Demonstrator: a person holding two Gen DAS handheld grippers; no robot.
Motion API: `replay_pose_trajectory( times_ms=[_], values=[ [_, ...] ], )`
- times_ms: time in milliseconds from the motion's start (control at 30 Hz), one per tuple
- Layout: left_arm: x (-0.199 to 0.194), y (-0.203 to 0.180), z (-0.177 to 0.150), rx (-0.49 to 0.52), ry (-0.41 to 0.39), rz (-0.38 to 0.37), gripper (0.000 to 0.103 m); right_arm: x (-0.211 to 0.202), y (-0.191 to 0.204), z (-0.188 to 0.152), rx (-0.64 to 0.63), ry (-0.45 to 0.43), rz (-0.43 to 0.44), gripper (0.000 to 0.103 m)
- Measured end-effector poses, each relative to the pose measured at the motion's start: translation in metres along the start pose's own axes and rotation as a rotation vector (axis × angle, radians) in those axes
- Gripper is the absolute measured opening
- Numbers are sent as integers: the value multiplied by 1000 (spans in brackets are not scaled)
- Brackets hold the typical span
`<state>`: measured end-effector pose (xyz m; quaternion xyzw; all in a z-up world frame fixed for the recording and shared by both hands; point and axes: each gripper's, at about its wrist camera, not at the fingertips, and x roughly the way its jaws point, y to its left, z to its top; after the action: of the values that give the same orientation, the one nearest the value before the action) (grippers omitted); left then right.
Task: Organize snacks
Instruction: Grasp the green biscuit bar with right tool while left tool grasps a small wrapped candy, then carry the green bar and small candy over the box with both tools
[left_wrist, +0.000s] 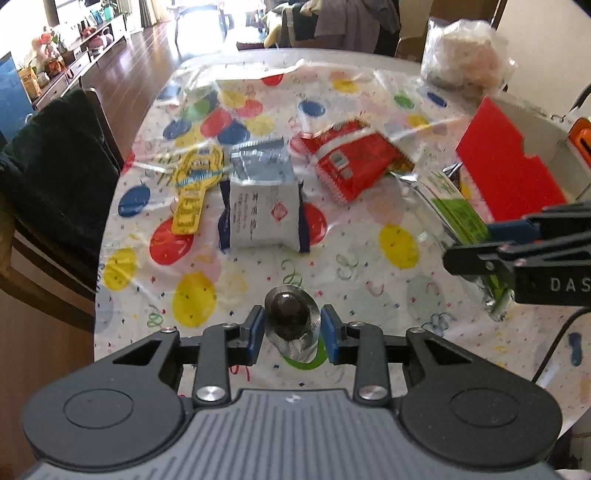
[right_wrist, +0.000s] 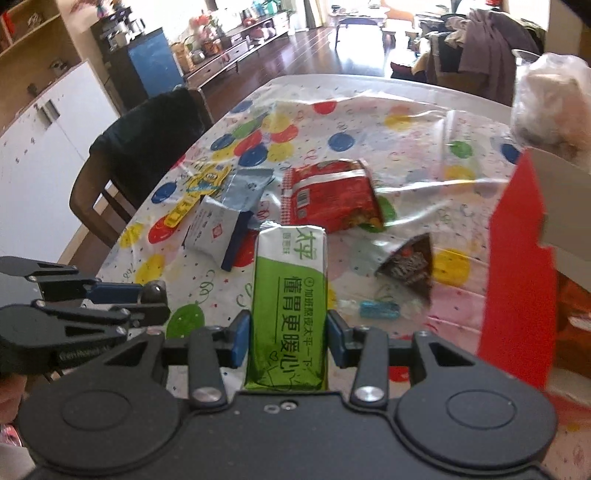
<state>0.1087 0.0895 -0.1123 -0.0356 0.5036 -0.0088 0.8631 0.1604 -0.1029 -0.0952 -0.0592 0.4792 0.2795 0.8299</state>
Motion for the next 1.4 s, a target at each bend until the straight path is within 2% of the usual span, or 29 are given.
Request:
replay_pose_trajectory(
  times_ms=[367, 800, 1100, 1400],
  values=[
    [-41, -35, 30, 58, -76, -16, 32, -61, -38, -3, 89, -99, -18, 41],
    [-72, -121, 65, 158, -162, -89, 32, -118, -113, -15, 157, -179, -97, 41],
    [-65, -198, 87, 250, -190, -118, 32, -146, -175, -31, 197, -203, -162, 41],
    [-31, -273, 107, 284, -119, -147, 32, -153, -244, -47, 232, -177, -227, 41]
  ],
)
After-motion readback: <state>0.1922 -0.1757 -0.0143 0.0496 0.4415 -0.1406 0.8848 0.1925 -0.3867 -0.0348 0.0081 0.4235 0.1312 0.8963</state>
